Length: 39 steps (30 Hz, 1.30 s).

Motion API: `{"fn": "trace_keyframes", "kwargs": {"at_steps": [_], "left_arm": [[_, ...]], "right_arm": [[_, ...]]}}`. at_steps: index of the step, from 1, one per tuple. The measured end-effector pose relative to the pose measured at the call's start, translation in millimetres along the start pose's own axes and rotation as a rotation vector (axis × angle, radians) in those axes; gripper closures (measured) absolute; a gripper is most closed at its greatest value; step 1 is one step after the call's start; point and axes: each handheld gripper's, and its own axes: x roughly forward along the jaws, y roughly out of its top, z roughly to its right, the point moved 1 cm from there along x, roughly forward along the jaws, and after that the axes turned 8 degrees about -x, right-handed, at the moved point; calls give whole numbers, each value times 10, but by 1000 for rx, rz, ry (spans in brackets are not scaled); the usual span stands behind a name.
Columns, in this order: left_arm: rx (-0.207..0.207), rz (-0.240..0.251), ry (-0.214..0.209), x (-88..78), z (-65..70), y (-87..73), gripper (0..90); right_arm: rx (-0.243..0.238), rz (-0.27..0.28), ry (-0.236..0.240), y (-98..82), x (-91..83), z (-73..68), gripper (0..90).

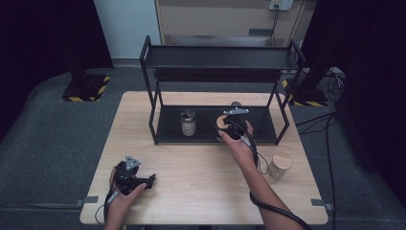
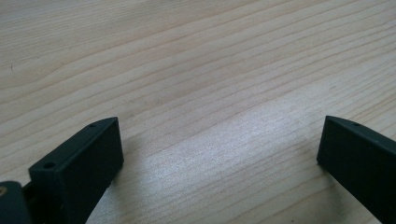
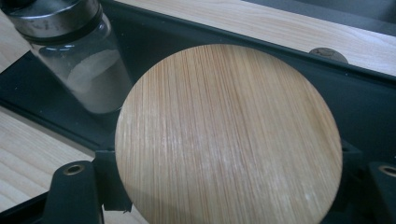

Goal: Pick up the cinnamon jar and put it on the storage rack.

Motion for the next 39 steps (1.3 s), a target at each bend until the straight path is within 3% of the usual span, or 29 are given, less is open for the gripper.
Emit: {"fn": "trace_keyframes", "kwargs": {"at_steps": [29, 39], "left_arm": [[0, 0, 0, 0, 0, 0, 0], [0, 0, 0, 0, 0, 1, 0]], "right_arm": [[31, -11, -20, 161, 300, 44, 257], [65, -16, -17, 183, 432, 61, 257]]}}
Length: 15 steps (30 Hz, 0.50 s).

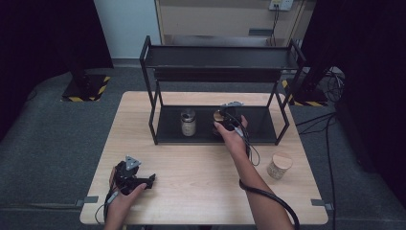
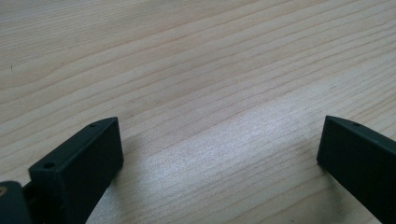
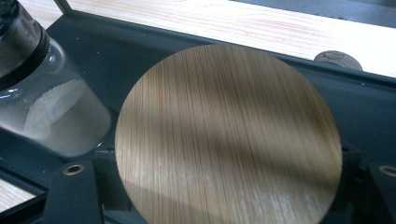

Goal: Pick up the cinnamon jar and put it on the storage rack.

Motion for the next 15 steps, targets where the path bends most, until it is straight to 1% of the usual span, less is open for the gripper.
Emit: {"fn": "trace_keyframes", "kwargs": {"at_steps": [6, 15], "left_arm": [[0, 0, -1, 2, -2, 2, 0], [1, 0, -1, 4, -2, 3, 0]], "right_arm": [[-12, -3, -6, 39, 43, -17, 257], [-6, -10, -11, 47, 78, -7, 257]]}}
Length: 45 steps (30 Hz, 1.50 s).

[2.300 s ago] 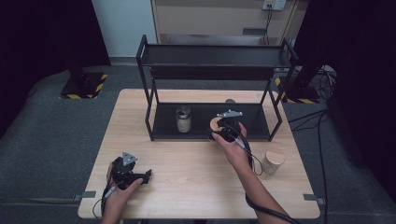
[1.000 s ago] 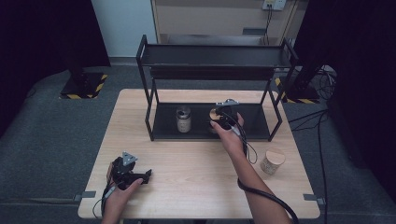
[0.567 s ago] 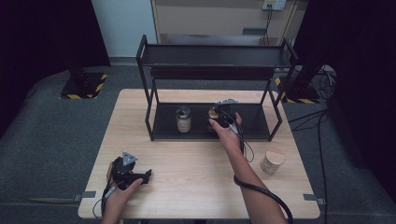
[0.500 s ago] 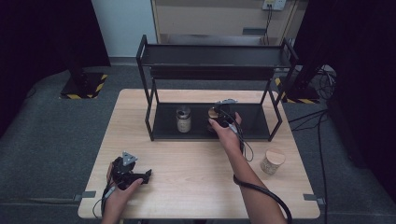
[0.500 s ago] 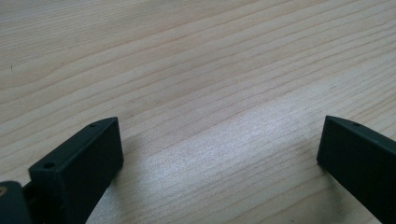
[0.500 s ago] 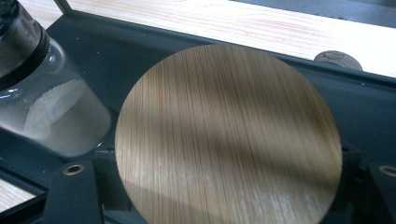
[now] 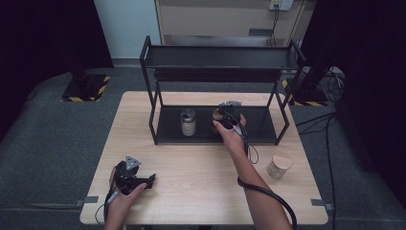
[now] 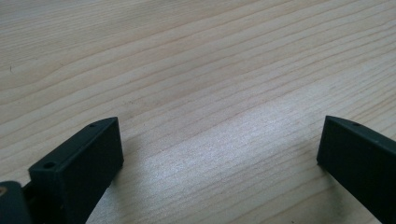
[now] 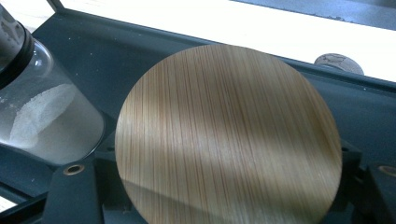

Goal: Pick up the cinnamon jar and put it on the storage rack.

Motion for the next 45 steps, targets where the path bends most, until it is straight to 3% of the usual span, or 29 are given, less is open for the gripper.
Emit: {"fn": "trace_keyframes", "kwargs": {"at_steps": [45], "left_arm": [[0, 0, 0, 0, 0, 0, 0]], "right_arm": [[8, -17, 3, 35, 175, -36, 257]]}}
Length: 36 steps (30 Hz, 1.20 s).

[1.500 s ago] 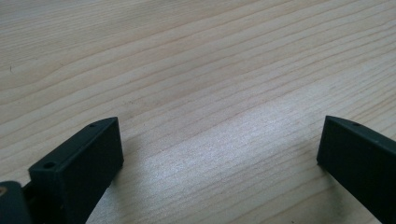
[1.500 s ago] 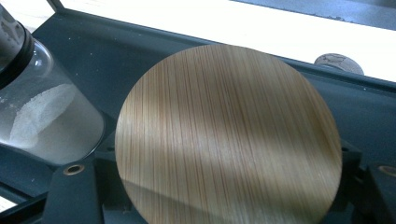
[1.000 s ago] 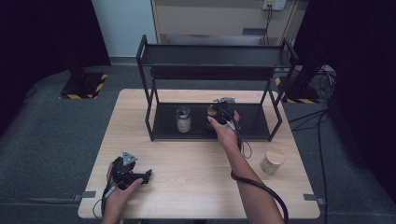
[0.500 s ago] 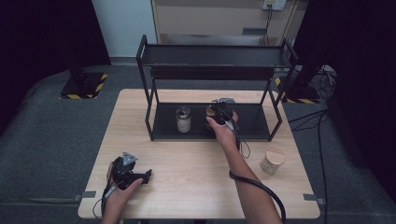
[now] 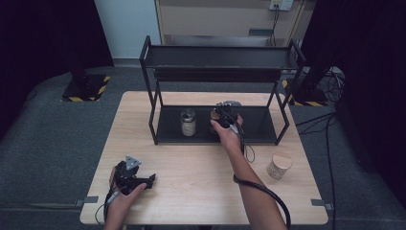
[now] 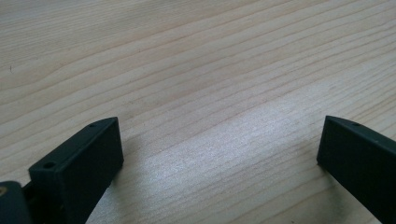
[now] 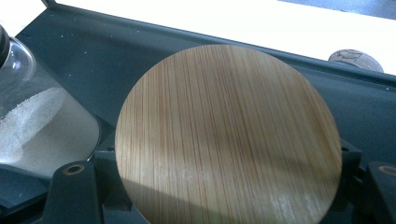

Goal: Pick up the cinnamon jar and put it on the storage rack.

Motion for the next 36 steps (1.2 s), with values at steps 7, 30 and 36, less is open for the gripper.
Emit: {"fn": "trace_keyframes", "kwargs": {"at_steps": [7, 30, 36], "left_arm": [[0, 0, 0, 0, 0, 0, 0], [0, 0, 0, 0, 0, 0, 0], [0, 0, 0, 0, 0, 0, 0]], "right_arm": [[3, 0, 1, -6, 10, -16, 257], [-5, 27, 5, -71, 24, -47, 169], [-19, 35, 15, -82, -33, -30, 98]]}}
